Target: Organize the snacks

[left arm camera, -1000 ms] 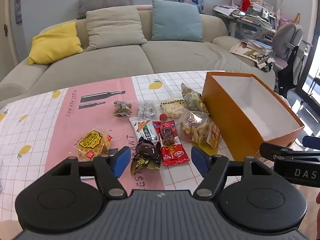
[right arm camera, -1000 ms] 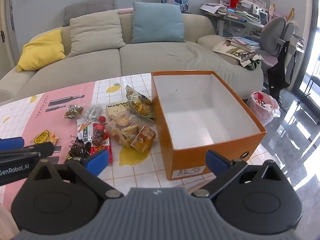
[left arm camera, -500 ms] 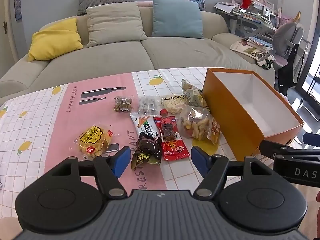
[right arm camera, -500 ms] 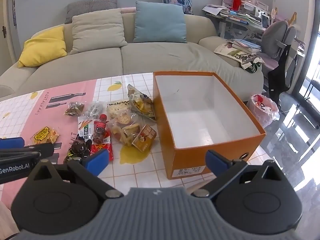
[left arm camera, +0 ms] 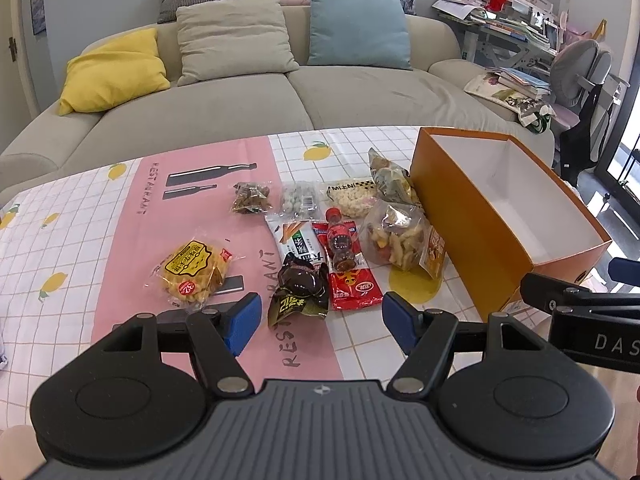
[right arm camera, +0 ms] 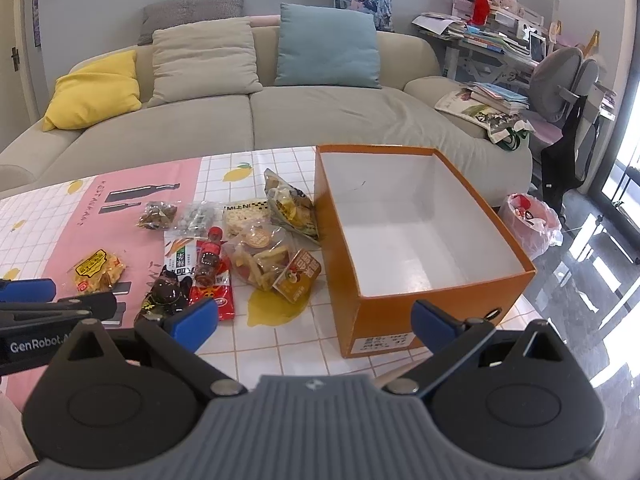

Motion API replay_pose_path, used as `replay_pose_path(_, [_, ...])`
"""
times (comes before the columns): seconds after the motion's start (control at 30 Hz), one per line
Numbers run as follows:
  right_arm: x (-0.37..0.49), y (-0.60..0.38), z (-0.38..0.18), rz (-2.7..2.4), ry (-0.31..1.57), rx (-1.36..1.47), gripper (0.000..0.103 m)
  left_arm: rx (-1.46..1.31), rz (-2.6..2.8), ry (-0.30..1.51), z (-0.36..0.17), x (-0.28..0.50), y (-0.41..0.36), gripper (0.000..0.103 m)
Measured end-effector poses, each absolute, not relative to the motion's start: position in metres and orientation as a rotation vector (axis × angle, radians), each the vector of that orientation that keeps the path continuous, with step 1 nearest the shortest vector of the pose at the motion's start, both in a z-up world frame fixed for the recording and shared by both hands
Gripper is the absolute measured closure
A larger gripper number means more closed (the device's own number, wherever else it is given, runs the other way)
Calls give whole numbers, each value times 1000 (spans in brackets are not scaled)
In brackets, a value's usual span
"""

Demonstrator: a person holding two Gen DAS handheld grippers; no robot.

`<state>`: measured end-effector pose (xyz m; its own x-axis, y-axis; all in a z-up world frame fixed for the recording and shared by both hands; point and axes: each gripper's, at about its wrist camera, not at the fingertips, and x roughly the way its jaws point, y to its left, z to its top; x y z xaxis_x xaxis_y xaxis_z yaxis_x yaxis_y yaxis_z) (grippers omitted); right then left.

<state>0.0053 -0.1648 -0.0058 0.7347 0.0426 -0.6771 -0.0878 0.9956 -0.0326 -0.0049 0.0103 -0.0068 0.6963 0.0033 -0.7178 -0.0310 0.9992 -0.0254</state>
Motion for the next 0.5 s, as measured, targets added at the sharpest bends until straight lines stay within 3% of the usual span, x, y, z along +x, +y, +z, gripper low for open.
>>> replay_pose_path(0.5, [0, -160, -2, 100, 739, -73, 3, -38, 27, 810, -7, -8, 15, 22])
